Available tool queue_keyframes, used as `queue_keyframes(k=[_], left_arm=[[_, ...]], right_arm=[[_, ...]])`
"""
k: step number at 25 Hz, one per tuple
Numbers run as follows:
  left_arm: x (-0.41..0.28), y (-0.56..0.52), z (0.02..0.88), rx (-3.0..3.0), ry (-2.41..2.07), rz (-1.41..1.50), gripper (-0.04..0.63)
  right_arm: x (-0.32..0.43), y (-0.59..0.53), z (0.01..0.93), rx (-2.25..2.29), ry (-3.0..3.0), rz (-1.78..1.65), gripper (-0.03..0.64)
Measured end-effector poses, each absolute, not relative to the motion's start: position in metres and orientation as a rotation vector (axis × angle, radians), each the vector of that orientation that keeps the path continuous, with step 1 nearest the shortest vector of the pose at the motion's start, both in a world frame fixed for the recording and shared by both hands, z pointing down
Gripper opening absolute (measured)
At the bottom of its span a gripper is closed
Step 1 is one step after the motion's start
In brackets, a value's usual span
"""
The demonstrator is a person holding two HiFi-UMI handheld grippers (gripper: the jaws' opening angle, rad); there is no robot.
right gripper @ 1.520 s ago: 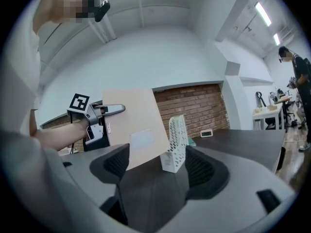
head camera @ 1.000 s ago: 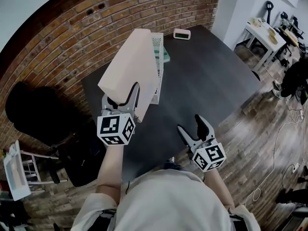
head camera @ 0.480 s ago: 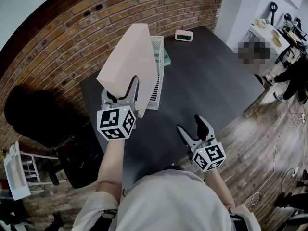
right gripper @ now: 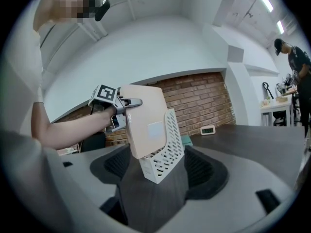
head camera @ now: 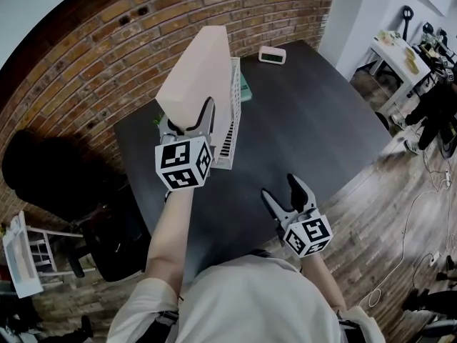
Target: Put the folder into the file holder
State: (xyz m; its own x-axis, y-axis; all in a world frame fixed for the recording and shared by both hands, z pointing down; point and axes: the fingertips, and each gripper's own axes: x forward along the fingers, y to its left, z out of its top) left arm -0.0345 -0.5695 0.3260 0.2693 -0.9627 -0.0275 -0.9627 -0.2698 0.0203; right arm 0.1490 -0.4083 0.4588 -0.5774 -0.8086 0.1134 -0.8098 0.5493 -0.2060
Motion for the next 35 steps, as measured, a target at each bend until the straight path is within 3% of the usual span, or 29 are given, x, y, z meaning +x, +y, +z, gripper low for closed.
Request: queue_keyframes(k=[30,35], left_arm=[[-0.005,-0.596,0.323,-2.232,2.184,0.138,0.281],[0.006,-0.601,0.351,-2.275,2.135,0.05,0.279]], right_arm=[[0.148,-0.425,0.479,1.397,-2.733,0.421,0.322],[0.15,-0.426,0.48,1.408,-2.73,0.426,0.321]])
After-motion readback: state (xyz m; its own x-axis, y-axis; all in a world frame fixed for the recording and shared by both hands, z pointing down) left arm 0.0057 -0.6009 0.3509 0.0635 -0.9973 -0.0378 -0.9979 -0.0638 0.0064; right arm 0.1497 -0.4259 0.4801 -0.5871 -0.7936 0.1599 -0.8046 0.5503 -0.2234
